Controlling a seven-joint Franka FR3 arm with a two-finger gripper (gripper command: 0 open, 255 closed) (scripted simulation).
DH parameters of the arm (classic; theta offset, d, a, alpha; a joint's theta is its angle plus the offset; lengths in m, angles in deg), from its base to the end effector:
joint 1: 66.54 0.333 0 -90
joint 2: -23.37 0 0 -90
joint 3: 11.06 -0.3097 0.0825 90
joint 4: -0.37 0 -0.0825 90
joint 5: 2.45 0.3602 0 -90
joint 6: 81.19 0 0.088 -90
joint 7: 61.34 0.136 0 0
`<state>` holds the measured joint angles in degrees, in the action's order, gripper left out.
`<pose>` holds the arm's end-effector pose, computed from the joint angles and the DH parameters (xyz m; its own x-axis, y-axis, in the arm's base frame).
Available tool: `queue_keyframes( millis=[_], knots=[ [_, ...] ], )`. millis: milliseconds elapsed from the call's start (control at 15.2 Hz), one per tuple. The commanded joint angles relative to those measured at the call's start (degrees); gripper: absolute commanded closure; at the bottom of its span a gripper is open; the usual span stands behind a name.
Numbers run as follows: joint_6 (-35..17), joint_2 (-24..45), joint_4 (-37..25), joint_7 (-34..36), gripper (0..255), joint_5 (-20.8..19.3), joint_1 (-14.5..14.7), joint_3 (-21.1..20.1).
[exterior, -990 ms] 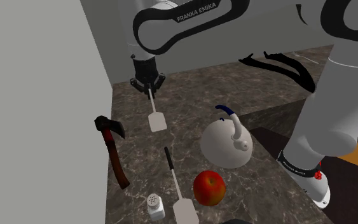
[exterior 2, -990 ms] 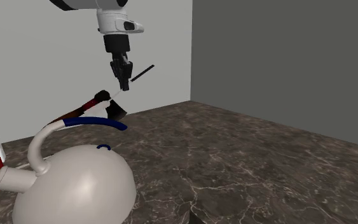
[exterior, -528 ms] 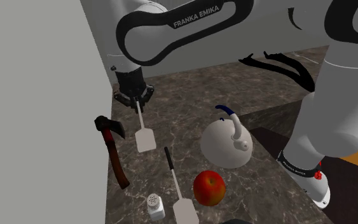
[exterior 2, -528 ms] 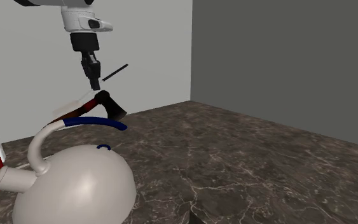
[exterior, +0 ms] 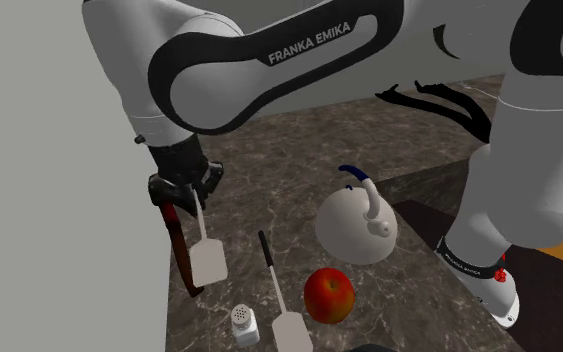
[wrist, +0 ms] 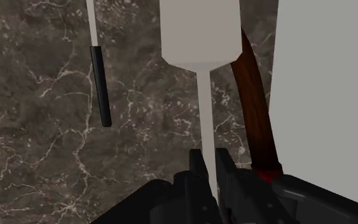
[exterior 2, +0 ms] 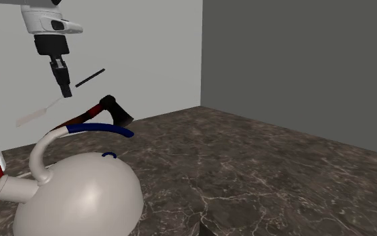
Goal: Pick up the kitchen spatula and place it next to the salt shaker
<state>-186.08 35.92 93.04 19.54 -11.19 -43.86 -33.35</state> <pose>0.4496 0.4019 0.4749 0.8251 -0.5611 0.0661 -0.5623 -0.8269 0.0000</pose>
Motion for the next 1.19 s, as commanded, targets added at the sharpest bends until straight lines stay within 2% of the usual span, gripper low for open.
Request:
queue_keyframes(
  millis=[0, 462, 1122],
  knots=[
    [1.2, 2.7, -3.5, 3.1, 255, -1.3, 2.3, -0.9],
    [6.3, 12.0, -16.3, 12.1, 255, -5.4, 10.8, -2.8],
    [-1.2, 12.3, -8.9, 13.0, 255, -5.8, 10.1, -2.5]
  ],
)
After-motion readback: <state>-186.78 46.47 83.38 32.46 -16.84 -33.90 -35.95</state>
